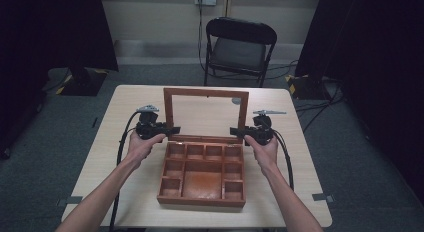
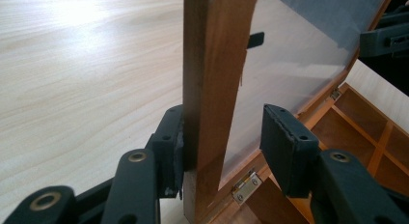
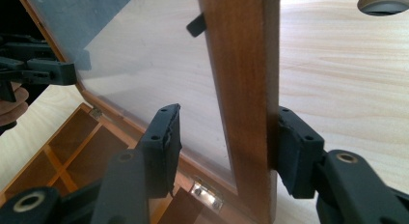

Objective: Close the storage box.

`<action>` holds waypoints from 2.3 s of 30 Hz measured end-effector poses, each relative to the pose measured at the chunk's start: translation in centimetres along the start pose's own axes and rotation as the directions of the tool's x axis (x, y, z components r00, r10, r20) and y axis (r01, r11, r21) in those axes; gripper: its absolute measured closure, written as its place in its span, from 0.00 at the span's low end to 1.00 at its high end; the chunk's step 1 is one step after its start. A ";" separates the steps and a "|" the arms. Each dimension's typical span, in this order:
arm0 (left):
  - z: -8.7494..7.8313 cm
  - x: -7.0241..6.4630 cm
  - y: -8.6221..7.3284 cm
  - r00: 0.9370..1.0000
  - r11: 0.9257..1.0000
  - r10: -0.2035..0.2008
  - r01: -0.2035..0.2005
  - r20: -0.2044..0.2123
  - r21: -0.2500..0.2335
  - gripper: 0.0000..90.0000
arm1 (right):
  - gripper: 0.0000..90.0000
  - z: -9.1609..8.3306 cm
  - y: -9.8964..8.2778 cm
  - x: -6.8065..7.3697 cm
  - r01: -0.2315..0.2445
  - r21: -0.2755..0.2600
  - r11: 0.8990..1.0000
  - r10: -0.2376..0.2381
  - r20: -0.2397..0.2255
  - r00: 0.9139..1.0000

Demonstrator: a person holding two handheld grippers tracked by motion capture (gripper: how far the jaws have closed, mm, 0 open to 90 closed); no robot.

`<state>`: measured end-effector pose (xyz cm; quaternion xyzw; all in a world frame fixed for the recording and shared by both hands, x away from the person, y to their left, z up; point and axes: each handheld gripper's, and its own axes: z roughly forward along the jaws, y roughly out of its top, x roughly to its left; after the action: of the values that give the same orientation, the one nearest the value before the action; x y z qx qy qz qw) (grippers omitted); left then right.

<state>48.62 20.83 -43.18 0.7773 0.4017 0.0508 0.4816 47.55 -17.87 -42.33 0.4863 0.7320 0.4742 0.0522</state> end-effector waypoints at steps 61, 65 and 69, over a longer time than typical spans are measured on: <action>-3.6 -3.4 -1.1 0.999 0.997 0.042 -0.041 0.024 -0.061 0.48 | 0.33 -3.2 -2.2 2.5 0.006 -0.014 1.000 -0.006 0.026 1.000; -3.5 -3.4 -1.0 0.999 0.997 0.035 -0.033 0.026 -0.064 0.47 | 0.32 -3.7 -2.2 2.3 0.007 -0.012 1.000 -0.007 0.036 0.999; -3.4 -3.4 -0.9 0.999 0.997 0.021 -0.019 0.035 -0.072 0.45 | 0.33 -3.9 -2.5 2.1 0.008 0.010 1.000 -0.008 0.047 0.999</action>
<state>44.23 21.17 -41.02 0.7644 0.3830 0.0559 0.5156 42.70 -19.00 -41.23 0.4946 0.7348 0.4591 0.0687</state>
